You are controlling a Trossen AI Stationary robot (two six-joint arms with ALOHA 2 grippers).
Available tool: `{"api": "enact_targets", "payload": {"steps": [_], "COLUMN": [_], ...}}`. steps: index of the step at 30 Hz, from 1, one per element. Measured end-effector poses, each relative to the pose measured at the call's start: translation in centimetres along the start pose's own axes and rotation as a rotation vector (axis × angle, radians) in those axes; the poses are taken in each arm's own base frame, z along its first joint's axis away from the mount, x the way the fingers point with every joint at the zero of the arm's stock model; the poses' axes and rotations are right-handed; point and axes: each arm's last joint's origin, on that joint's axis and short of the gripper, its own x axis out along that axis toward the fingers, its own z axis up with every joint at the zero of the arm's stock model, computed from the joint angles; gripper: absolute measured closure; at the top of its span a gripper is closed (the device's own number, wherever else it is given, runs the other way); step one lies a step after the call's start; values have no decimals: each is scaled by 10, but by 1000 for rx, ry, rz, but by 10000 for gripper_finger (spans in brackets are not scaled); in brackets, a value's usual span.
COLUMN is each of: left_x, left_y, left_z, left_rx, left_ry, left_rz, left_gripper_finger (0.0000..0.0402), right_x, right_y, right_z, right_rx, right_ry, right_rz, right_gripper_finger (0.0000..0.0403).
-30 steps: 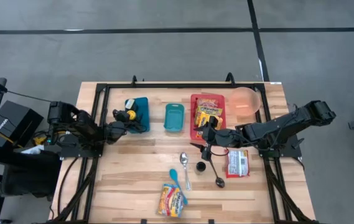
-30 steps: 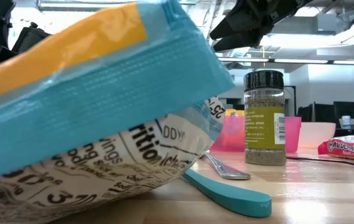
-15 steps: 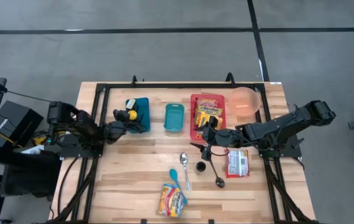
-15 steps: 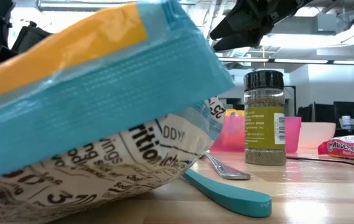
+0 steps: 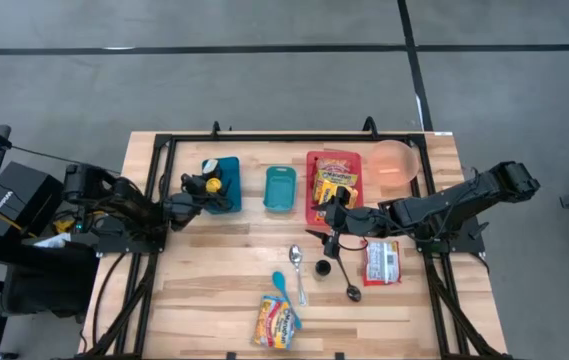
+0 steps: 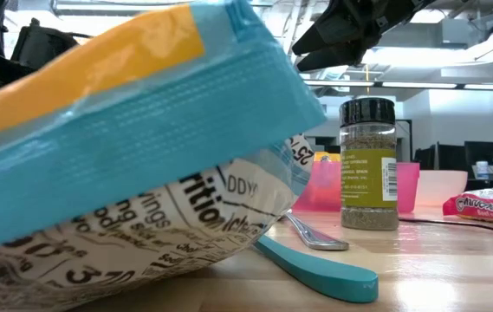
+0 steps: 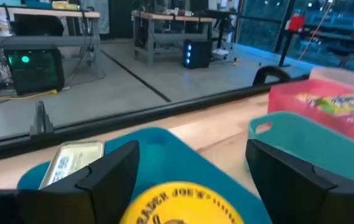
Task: Pick & Place Food Item
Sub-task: Put the blue spoon into the green bin
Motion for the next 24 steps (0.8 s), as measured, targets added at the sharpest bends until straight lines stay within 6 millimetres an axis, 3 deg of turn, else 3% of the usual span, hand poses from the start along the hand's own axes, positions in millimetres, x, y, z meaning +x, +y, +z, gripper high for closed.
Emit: {"api": "enact_targets", "payload": {"steps": [15,24], "left_x": [-6,-11], "left_y": [0,-7], "left_z": [28,39], "left_rx": [-86,-134], "left_ry": [-123,-148], "left_rz": [-57,-316], "left_gripper_finger": [114,143], "right_x": [0,0], "right_y": [0,0], "right_z": [0,0], "right_rx": [0,-8], "right_ry": [0,0], "right_rz": [0,-1], "right_gripper_finger": [106,106]}}
